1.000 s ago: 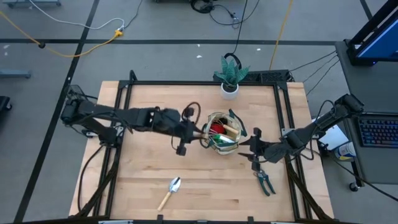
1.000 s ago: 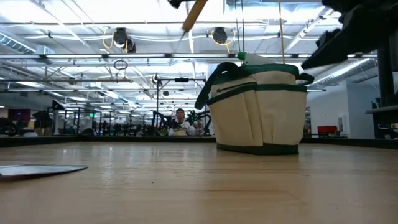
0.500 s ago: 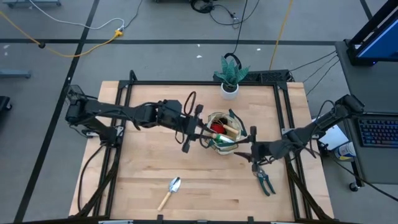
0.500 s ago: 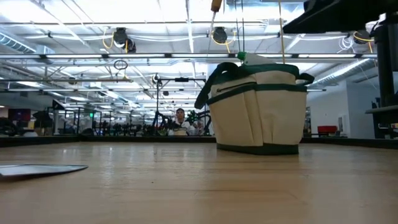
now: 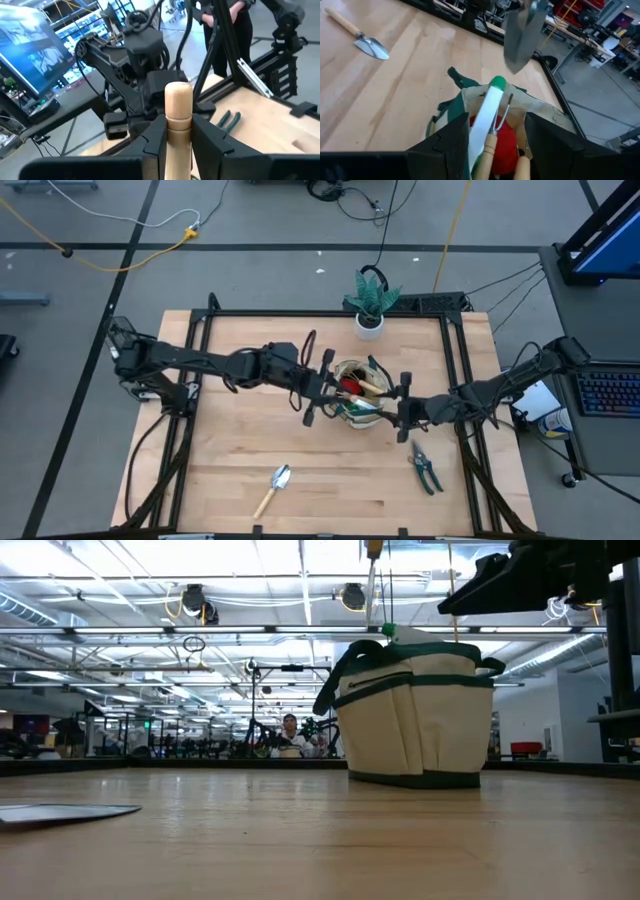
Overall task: Pick & Place Garden tools in Gardening bag
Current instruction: Put the left brown trowel into the gardening bag
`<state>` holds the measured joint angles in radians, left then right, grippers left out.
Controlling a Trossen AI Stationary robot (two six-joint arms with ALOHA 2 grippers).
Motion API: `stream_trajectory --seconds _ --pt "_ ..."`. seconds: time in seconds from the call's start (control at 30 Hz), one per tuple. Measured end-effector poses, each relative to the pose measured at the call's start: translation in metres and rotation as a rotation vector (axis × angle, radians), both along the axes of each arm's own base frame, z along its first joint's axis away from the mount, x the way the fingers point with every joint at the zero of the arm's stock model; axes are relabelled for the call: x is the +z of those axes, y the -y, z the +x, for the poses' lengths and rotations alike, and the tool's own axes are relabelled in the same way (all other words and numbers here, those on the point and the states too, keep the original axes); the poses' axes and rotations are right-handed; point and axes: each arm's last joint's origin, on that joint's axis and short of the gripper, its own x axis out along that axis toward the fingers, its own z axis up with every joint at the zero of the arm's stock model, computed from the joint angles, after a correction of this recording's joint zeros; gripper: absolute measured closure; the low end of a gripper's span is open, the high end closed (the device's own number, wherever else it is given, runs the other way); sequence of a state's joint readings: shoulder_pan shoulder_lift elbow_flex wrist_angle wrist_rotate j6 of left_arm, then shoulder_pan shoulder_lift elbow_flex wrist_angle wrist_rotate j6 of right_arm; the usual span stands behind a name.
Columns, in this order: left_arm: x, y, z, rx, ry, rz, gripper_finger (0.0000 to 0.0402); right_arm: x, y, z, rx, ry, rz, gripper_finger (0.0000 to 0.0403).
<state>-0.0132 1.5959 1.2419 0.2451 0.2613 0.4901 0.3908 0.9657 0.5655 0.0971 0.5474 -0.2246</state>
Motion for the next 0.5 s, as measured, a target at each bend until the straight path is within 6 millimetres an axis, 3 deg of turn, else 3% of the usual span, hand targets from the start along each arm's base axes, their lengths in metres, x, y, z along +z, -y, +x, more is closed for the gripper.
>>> stream_trajectory --seconds 0.2,0.5 --pt "-0.007 -0.005 0.005 0.012 -0.010 0.016 0.0330 0.000 0.000 0.000 0.001 -0.001 0.002 0.0220" --pt "-0.046 -0.011 0.031 0.007 -0.016 0.160 0.0330 -0.001 0.000 0.000 -0.007 -0.006 0.025 0.0220"
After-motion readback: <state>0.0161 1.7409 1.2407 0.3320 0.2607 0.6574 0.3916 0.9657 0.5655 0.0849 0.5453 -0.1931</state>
